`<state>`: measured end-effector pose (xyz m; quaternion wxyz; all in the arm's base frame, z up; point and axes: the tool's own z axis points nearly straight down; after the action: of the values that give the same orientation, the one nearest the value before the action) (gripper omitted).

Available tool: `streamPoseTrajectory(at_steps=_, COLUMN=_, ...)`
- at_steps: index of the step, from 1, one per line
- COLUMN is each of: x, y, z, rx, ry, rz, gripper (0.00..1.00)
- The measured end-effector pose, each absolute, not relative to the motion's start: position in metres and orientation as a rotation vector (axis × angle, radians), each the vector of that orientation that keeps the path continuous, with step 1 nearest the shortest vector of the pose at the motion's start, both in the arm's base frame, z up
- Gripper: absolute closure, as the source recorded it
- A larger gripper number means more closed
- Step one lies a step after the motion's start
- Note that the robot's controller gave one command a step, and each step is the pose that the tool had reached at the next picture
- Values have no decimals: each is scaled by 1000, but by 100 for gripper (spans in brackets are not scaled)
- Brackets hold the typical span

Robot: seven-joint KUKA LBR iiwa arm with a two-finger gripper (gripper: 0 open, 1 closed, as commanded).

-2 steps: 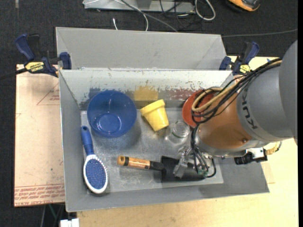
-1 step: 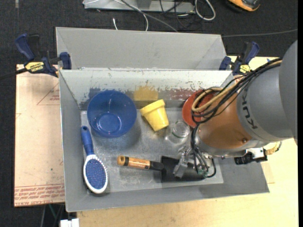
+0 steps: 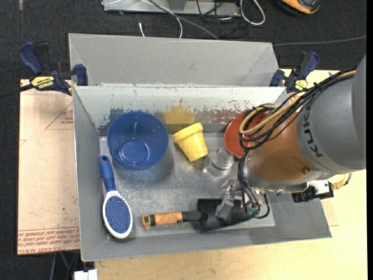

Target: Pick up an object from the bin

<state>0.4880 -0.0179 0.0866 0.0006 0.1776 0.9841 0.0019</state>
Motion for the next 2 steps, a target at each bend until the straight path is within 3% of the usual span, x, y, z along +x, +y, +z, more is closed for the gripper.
streamPoseTrajectory(at_steps=2, x=490, y=-18, z=160, rx=554, ry=3085, rz=7, gripper=100)
